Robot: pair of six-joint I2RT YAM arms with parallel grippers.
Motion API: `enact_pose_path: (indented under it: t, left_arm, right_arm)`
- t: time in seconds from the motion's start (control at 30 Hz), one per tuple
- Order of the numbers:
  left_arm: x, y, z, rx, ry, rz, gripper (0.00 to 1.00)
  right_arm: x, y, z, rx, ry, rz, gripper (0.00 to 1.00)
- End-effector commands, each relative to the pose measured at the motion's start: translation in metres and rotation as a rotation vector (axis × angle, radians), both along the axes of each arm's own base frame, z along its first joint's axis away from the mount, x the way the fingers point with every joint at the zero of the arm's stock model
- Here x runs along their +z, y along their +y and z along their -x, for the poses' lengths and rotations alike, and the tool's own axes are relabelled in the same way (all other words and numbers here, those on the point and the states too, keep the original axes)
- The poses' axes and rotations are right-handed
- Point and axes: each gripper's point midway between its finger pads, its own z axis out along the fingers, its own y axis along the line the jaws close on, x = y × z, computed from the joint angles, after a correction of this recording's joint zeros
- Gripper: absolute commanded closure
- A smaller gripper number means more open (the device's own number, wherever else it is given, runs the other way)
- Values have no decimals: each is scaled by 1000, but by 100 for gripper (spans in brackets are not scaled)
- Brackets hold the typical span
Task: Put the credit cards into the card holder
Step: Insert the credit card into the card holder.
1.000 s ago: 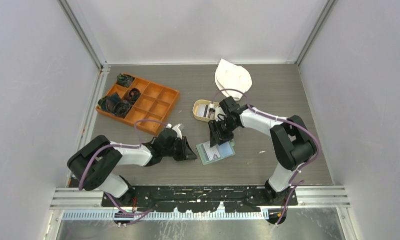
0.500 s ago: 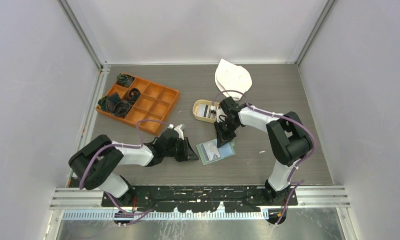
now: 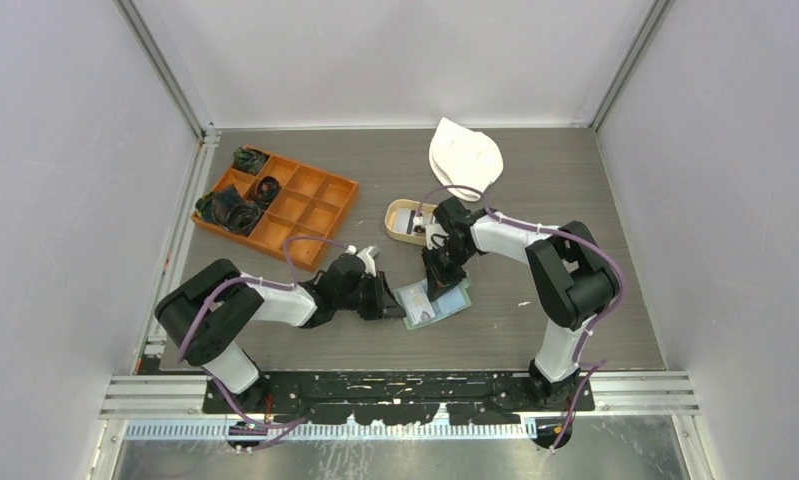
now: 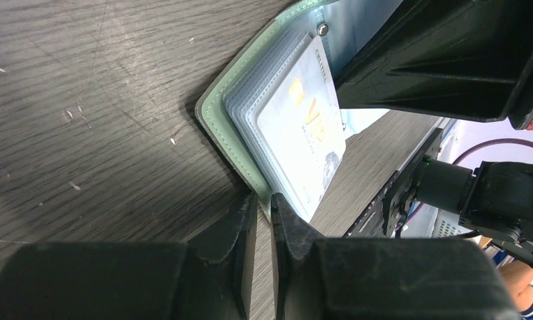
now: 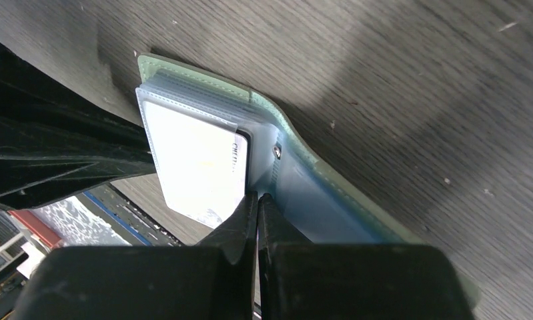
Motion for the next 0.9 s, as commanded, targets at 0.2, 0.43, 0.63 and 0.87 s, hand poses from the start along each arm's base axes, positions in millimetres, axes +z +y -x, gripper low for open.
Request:
enact_pose_path:
  t: [0.2, 0.43, 0.63, 0.87]
  left_arm:
    - [-19, 11, 4, 5, 19, -80, 84]
    - [8, 26, 6, 7, -71, -95, 82]
    - [43, 34, 4, 4, -189, -59, 79]
    - [87, 36, 1, 0, -326, 19, 76]
  right_arm:
    - [21, 16, -3, 48, -39, -70, 95]
    - [45, -1, -24, 43, -132, -78, 92]
    - [70, -5, -30, 93, -195, -139, 89]
    - [115, -12, -36, 116, -347, -219, 88]
